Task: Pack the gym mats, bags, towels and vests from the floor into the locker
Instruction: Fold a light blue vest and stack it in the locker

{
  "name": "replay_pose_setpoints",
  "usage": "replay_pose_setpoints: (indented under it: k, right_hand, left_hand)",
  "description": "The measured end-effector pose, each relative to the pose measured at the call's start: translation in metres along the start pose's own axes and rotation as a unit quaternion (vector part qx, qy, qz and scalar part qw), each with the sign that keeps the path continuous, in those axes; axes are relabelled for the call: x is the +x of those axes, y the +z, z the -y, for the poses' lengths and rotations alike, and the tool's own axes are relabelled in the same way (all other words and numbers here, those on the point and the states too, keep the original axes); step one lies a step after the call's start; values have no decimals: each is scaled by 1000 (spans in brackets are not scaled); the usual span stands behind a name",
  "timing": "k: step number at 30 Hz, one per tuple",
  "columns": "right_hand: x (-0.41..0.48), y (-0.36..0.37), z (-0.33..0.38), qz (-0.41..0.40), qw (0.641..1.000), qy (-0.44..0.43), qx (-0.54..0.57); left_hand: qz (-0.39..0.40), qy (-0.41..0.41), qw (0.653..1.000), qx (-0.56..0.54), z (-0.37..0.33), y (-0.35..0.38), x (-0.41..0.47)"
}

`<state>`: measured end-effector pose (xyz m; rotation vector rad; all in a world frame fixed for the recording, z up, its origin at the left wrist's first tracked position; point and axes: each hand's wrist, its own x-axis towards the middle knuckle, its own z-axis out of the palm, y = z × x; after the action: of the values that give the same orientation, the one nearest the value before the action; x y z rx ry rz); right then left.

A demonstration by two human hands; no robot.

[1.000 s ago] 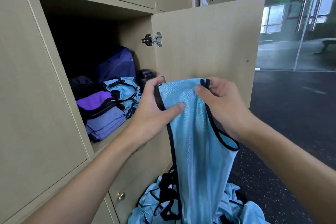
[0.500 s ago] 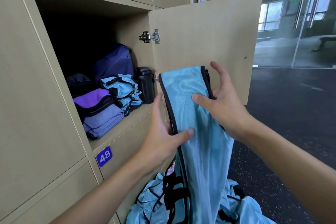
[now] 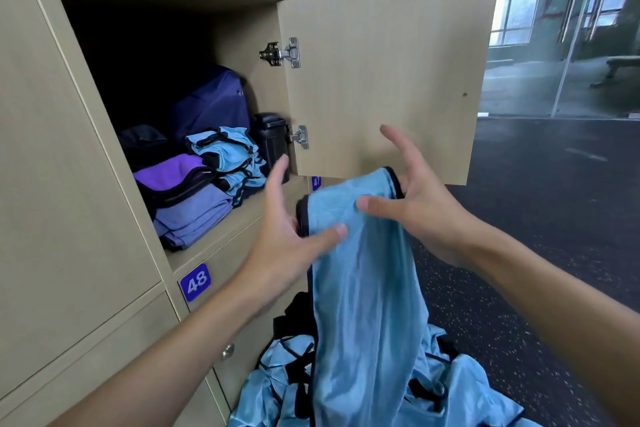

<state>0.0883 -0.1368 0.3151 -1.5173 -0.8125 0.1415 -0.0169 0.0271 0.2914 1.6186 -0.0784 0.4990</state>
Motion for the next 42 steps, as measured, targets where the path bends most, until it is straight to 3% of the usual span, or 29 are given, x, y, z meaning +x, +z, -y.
replay_pose_setpoints:
  k: [3, 6, 11, 15, 20, 24, 26, 29, 35, 42]
  right_hand:
    - [-1, -2, 0, -32, 999, -7, -1]
    - [-1, -8, 0, -58, 998, 25, 4]
    - [-8, -7, -2, 2, 993, 108, 45]
    - [-3, -11, -6, -115, 987, 84, 74]
    - [-16, 0, -12, 14, 982, 180, 47]
    - [-12, 2, -17, -73, 981, 150, 101]
    - [-16, 8, -18, -38, 982, 151, 103]
    - [-23, 21, -20, 15, 987, 137, 86]
    - [-19, 32, -14, -29, 993, 60, 98]
    - [-15, 27, -9, -129, 991, 13, 28]
  left_hand:
    - [55, -34, 998, -23, 5, 5, -13]
    - [-5, -10, 1000, -15, 3, 2, -4]
    - [-59, 15, 997, -42, -7, -11, 9]
    - [-70, 11, 997, -10, -8, -18, 11]
    - [-98, 12, 995, -6, -12, -23, 14]
    - [-136, 9, 990, -37, -18, -26, 16]
    - [-143, 12, 989, -42, -19, -26, 16]
    - [-127, 9, 991, -31, -19, -27, 15]
    - [-98, -13, 995, -9, -13, -17, 7]
    - [74, -26, 996, 34, 7, -8, -18]
